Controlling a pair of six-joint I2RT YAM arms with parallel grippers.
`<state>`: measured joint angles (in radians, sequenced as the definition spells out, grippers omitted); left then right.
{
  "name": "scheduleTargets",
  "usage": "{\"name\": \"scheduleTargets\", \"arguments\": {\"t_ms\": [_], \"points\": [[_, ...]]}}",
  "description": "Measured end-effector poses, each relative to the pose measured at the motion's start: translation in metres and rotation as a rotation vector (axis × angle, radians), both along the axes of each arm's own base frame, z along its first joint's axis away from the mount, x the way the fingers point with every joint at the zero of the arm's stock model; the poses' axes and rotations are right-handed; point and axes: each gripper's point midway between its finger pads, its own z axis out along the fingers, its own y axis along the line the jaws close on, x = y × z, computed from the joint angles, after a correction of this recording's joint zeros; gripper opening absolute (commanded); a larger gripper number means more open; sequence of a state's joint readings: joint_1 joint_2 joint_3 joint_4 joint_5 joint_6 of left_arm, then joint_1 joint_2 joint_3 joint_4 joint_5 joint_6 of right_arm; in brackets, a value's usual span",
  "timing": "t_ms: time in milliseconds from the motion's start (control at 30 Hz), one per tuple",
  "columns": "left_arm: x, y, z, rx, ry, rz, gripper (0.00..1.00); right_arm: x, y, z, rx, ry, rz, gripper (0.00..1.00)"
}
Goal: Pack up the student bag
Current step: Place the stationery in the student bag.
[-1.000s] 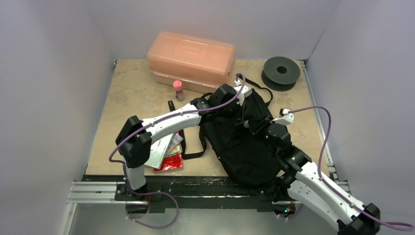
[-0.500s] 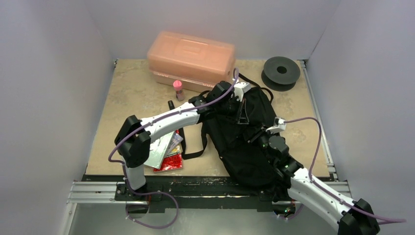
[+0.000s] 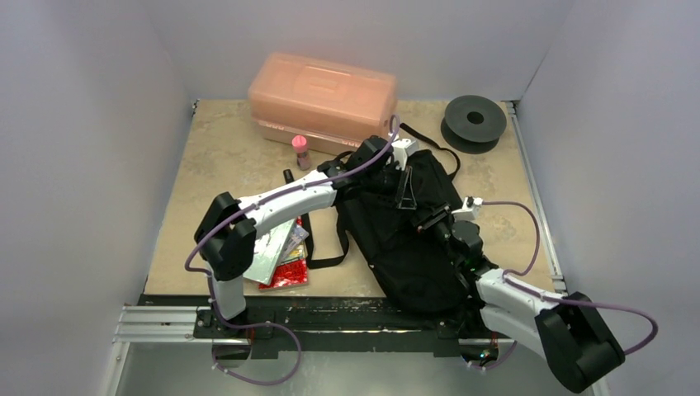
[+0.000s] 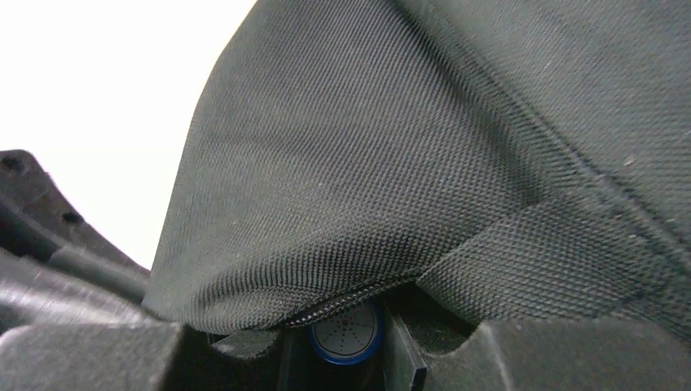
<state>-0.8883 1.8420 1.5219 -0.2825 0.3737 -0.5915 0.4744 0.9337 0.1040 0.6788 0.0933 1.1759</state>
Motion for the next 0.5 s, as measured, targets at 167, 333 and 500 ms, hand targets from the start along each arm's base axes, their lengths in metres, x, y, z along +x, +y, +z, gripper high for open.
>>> {"name": "scheduleTargets", "arguments": {"t_ms": [167,333,500], "points": [[0.0,0.008,-0.01,0.047,0.01,0.012,0.48,0.009,-0.006,-0.022,-0.01,0.061,-0.019,0.05],[0.003,0.027,-0.009,0.112,-0.041,0.033,0.53,0.012,-0.001,-0.033,-0.017,0.095,0.004,0.08],[0.019,0.068,0.017,0.124,-0.135,0.137,0.54,0.015,0.01,-0.035,-0.065,0.074,0.079,0.09]]}}
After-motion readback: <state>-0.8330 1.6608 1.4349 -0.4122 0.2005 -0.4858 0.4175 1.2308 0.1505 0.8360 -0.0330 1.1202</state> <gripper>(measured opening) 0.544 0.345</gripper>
